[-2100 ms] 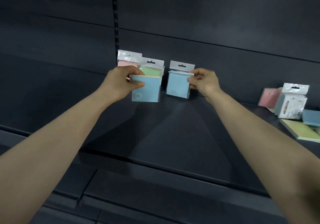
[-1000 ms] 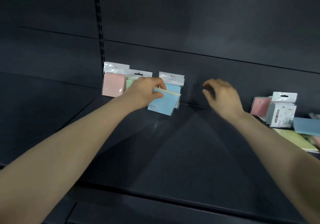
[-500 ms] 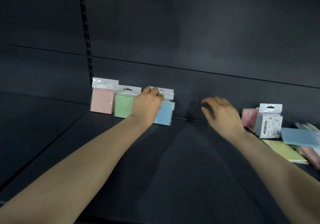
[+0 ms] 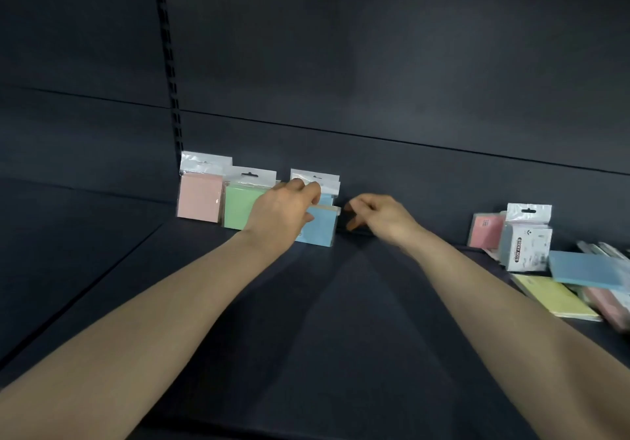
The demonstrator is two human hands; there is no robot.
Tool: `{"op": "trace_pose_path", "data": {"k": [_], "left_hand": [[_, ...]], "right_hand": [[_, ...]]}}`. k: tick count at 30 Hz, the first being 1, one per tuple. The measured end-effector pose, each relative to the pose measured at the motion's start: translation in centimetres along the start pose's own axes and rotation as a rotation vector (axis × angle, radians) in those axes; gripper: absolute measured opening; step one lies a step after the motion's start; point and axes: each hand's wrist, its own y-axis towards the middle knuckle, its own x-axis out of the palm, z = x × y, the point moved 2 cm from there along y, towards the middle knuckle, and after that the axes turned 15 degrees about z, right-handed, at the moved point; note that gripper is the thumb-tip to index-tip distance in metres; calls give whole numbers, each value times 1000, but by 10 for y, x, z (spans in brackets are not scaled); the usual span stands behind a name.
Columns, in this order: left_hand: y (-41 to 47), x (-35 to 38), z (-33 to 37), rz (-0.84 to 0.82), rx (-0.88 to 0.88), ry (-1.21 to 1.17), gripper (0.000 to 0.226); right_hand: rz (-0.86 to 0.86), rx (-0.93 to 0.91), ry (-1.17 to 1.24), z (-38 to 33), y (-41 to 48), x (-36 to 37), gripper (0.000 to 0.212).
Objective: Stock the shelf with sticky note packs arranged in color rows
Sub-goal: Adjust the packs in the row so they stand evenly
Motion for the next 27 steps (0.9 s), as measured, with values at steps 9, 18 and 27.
{"op": "trace_pose_path", "data": {"k": [9,18,27], "left_hand": [[-2,-8,-6,100,40,28,34],[-5,-9,-1,109,254,117,50],[-15,15,8,-131,330,215,61]], "right_hand": [[90,118,342,-14,9,14,7],[364,-143,131,-30,16,9,17],[306,-227,134,-19,21,-2,35]]}}
